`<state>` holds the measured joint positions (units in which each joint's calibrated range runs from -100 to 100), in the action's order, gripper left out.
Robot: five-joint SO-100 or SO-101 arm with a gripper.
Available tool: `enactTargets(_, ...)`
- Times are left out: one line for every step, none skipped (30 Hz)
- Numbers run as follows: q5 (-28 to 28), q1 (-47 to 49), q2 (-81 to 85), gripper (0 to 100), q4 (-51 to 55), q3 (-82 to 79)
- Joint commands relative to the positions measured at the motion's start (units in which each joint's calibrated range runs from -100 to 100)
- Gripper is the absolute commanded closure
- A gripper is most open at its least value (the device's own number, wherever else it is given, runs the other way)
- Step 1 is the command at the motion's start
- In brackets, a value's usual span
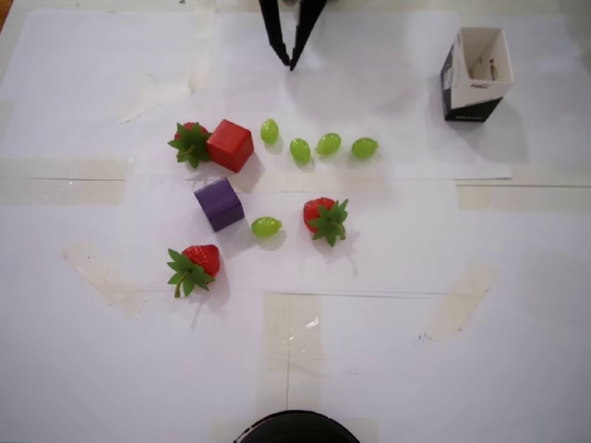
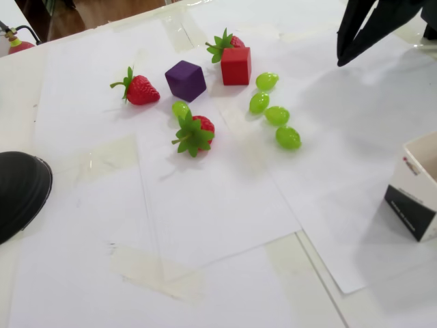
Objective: Put the red cube on top of the purple cube
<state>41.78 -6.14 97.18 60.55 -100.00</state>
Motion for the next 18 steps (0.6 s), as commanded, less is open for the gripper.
enactTargets(2.83, 0.33, 0.32, 100, -4.02, 0.0)
enactTargets(3.22, 0.41, 0.32, 100, -4.59, 0.0)
enactTargets(3.27, 0.63, 0.32, 100, -5.41, 0.0)
enactTargets(3.27, 0.63, 0.32, 100, -5.98, 0.0)
enactTargets(3.03, 0.63, 0.32, 100, -6.55, 0.0)
enactTargets(3.03, 0.77, 0.32, 100, -6.8, 0.0)
enactTargets(2.98, 0.77, 0.32, 100, -7.04, 0.0)
enactTargets(2.98, 0.85, 0.32, 100, -7.12, 0.0)
enactTargets(2.98, 0.77, 0.32, 100, -7.29, 0.0)
enactTargets(2.88, 0.63, 0.32, 100, -7.37, 0.0)
enactTargets(2.88, 0.48, 0.32, 100, -7.29, 0.0)
enactTargets(2.59, 0.33, 0.32, 100, -7.29, 0.0)
enactTargets(2.3, 0.19, 0.32, 100, -7.45, 0.0)
enactTargets(2.25, 0.11, 0.32, 100, -7.45, 0.0)
enactTargets(2.25, 0.11, 0.32, 100, -7.61, 0.09)
enactTargets(2.25, 0.11, 0.32, 100, -7.69, 0.27)
enactTargets(2.44, 0.19, 0.32, 100, -7.78, 0.55)
enactTargets(2.59, 0.19, 0.32, 100, -8.02, 0.82)
